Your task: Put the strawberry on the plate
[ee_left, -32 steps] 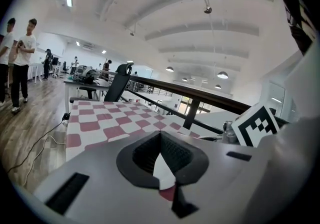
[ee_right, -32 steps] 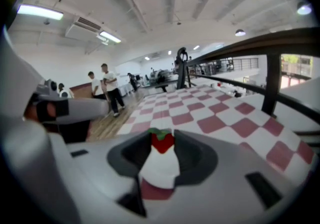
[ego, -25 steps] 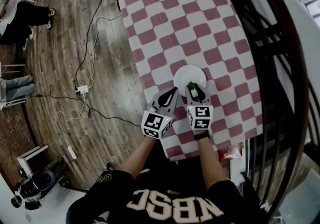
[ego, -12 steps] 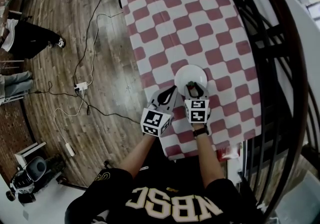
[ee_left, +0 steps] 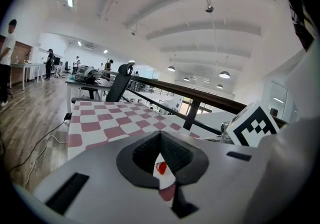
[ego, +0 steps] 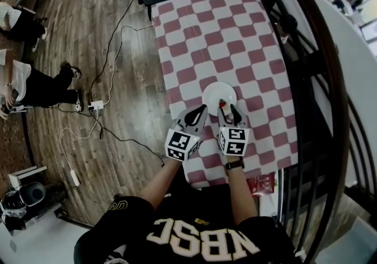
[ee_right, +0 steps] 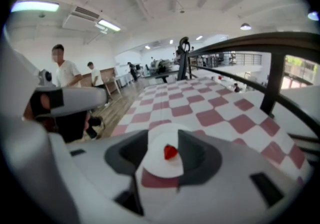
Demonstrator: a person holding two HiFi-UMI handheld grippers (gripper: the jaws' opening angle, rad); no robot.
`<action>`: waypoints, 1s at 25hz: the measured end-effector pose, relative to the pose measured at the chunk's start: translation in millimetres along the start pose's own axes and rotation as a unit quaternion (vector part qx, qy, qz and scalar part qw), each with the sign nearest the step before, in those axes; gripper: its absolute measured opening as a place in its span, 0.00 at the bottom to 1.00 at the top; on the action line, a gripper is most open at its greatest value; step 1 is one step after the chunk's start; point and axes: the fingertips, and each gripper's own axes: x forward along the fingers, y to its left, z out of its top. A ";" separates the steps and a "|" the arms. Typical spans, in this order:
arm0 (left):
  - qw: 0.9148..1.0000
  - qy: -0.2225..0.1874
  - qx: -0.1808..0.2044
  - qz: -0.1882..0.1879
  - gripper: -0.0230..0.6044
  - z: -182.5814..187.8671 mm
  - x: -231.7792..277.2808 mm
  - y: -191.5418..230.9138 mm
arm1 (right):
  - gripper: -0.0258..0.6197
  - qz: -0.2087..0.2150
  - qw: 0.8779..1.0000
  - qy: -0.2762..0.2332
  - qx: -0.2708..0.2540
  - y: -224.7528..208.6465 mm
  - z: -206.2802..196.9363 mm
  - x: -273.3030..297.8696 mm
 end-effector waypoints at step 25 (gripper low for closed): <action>0.983 -0.166 0.071 0.035 0.06 110.9 -140.6 -142.9 | 0.07 0.047 0.967 -0.246 -0.042 45.5 91.6 -254.9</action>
